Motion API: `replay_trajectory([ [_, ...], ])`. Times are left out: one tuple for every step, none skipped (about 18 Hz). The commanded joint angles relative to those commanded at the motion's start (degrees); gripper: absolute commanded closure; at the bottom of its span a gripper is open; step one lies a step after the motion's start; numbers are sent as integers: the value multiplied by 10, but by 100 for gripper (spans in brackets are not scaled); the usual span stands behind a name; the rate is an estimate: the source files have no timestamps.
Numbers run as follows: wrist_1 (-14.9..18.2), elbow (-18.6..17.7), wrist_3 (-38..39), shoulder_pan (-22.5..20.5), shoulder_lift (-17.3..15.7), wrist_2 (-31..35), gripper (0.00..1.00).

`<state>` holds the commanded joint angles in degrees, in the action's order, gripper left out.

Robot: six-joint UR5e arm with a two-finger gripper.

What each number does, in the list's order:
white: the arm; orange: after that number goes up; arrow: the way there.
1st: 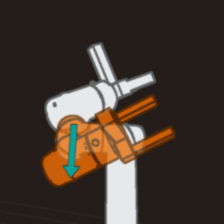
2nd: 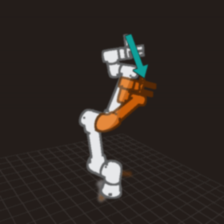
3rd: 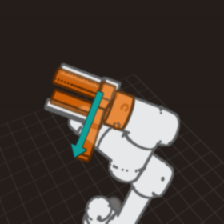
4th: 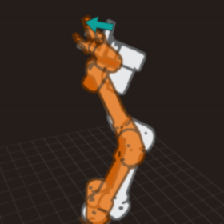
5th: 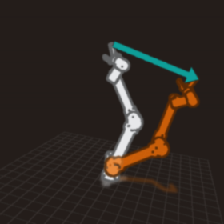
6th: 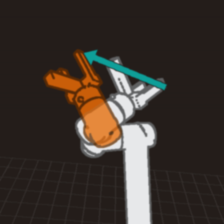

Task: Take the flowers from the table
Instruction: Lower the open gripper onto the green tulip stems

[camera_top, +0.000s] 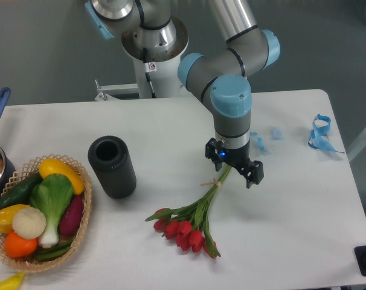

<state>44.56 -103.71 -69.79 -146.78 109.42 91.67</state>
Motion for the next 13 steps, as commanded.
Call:
replay_trajectory([
  [0,-2,-1,0,1,0,0],
  [-3,-6,-1,1,1,1,0],
  [-3,-9,-1,1,1,1,0],
  [-3,-9,-1,0,1,0,0],
  [-3,-9,-1,1,2,0,0],
  [-4,-9,1,2,5,1,0],
  [-4,-9,3,2,9,1,0],
  [-4,-9,3,2,16,0,0],
  [-5,-10,4,2,20,0,0],
  [-11,-12,5,2,23,0,0],
  [-16,-17,6,2,24,1,0],
  [-23,-18,9,3,25,1,0],
  [-23,-18,9,3,30,1,0],
])
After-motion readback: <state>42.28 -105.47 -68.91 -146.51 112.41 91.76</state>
